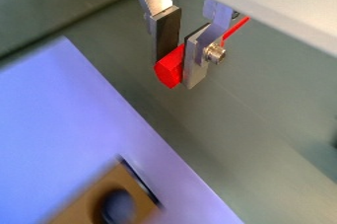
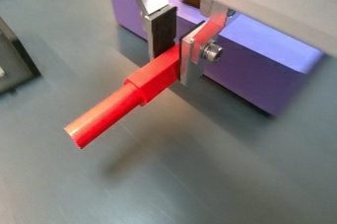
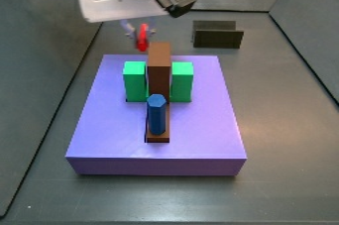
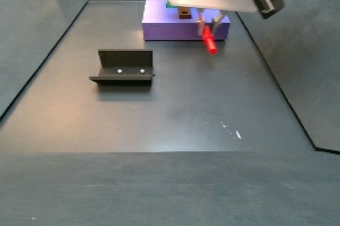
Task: Pick up the red object. Move up. Place the red object on the fixture. Regrasp the red object. Move to above the board. Insert the red object.
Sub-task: Place the red object on the fixture.
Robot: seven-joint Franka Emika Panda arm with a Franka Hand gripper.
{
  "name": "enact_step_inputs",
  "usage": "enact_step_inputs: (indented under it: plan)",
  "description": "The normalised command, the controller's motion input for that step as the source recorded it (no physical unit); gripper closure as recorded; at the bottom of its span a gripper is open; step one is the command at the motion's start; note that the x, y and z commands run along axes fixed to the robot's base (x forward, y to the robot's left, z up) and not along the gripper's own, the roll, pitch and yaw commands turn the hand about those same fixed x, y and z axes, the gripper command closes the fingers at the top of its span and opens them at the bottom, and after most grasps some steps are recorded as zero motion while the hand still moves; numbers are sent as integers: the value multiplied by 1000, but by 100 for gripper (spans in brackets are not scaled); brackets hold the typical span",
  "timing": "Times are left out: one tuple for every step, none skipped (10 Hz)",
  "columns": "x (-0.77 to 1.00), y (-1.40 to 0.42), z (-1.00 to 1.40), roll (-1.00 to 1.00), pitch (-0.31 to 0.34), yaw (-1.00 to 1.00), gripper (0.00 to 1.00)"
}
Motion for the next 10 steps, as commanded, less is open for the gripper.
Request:
enact_step_inputs:
  plan:
    - [646,114,0,-1000,-394,-123,100]
    - [637,117,0,-1000,-383,-120,100]
    - [631,120,3,-1000,-380,-117,100]
    - [631,123,3,-1000,-377,-114,100]
    - [631,123,3,-1000,-377,-111,100]
    - [614,146,9,-1000,-380,-77,100]
    - [554,203,0,-1000,-389,0,100]
    - [500,203,23,-1000,-377,0,100]
    - [477,214,57,-1000,-366,0,100]
    - [520,246,66,-1000,-286,0,100]
